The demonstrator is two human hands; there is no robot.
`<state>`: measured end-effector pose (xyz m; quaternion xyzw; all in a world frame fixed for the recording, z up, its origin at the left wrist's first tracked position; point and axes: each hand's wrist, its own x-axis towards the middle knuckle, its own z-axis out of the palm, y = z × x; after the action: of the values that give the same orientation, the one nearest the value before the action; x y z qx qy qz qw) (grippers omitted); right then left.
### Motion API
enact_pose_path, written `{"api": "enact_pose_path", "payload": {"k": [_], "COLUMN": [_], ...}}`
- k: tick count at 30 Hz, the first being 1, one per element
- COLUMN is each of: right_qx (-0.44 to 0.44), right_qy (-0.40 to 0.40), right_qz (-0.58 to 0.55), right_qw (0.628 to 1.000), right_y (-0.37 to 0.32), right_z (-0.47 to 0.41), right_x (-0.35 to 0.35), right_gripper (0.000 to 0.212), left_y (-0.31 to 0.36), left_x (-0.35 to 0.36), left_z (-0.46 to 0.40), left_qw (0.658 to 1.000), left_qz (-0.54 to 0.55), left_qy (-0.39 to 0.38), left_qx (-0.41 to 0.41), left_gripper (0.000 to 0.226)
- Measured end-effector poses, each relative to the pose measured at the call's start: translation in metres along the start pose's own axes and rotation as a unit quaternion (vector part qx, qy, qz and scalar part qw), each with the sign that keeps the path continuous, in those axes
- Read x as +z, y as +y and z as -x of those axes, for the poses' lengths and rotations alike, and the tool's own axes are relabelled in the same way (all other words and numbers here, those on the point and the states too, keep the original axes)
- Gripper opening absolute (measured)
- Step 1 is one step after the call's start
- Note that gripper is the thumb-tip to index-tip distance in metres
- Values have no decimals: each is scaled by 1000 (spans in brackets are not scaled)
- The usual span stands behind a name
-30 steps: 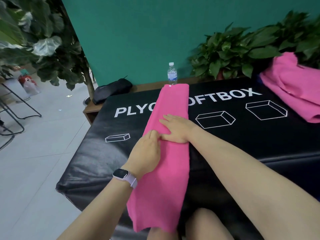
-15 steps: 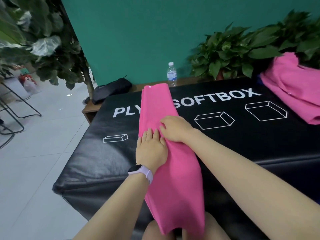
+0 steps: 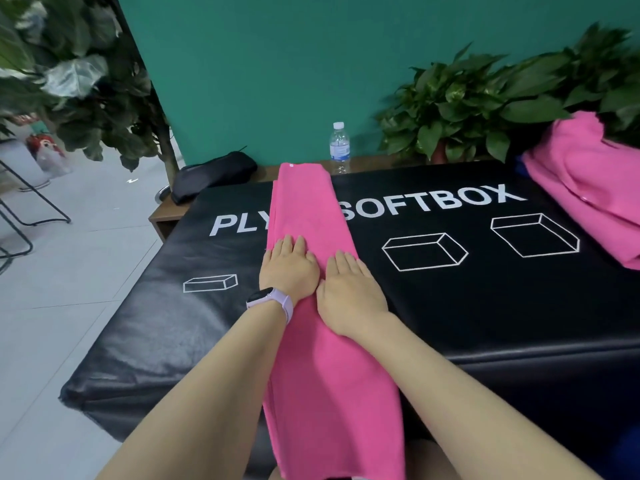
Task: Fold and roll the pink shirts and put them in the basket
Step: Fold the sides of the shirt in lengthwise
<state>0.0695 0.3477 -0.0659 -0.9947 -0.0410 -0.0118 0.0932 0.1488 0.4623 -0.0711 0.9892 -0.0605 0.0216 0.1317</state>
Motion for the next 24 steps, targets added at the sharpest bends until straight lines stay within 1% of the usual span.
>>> {"api": "enact_pose_path", "payload": {"k": [4,11,16,19,24], "right_qx": [-3,-30,-27,-21,-17], "right_qy": [-5,-20,-20,-17,-34], "right_qz": [-7,-5,-5,-5,2], "right_qw": [1000,999,999,1000,999], "right_y": [3,18,22,23,23], "right_z": [-25,-76,-109,-127,-151], "right_x": [4,-2,0,0,-2], "right_gripper": [64,64,64,64,64], "left_y": [-5,-7,-10,-12,-19], "left_x": [2,6,7,7,9], "left_z": [-25,-74,-108,-127,-154], "left_qw": [1000,999,999,999,1000], "left_qz": [-21,-23,-18,-23,-9], "left_qy": [14,29,27,20,18], "left_qx": [17,8,13,18,21], "left_gripper": [53,51,47,49,47]}}
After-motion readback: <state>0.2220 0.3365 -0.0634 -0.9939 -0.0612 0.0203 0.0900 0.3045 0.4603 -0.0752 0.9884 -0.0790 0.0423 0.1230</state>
